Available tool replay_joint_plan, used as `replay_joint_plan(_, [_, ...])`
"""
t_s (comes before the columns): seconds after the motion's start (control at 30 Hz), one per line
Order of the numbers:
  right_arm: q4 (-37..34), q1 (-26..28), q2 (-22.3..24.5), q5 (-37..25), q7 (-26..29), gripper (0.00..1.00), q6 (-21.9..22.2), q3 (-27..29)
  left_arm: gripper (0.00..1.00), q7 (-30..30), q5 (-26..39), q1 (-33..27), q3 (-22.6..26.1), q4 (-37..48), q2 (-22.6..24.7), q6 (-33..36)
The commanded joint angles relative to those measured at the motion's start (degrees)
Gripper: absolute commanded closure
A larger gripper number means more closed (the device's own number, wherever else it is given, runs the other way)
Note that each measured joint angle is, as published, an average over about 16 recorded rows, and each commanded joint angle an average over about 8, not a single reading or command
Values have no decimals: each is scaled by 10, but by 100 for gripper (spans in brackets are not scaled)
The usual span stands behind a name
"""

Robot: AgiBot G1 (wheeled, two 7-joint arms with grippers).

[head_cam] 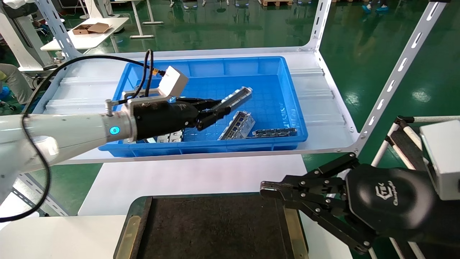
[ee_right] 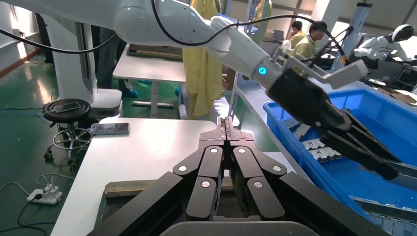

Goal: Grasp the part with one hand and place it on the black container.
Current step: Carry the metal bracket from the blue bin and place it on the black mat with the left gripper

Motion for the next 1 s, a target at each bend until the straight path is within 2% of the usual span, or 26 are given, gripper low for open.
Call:
replay_joint_plan(0.03, [0,0,0,0,0,100,0,0,100,3,-3,-3,0,-2,-13,52])
replay_joint_plan(0.37, [0,0,0,0,0,100,0,0,100,5,-26,-1,-12,-10,-48,169])
replay_joint_plan(0.63, [0,0,0,0,0,100,0,0,100,-12,-43,26,-18,-45,-83,254])
replay_joint_plan(0.8, [0,0,0,0,0,100,0,0,100,-41,-60,68,-16,-107,-106,284])
replay_joint_plan(1.0, [0,0,0,0,0,100,0,0,100,-105,-97,153,-12,-240,-142,279])
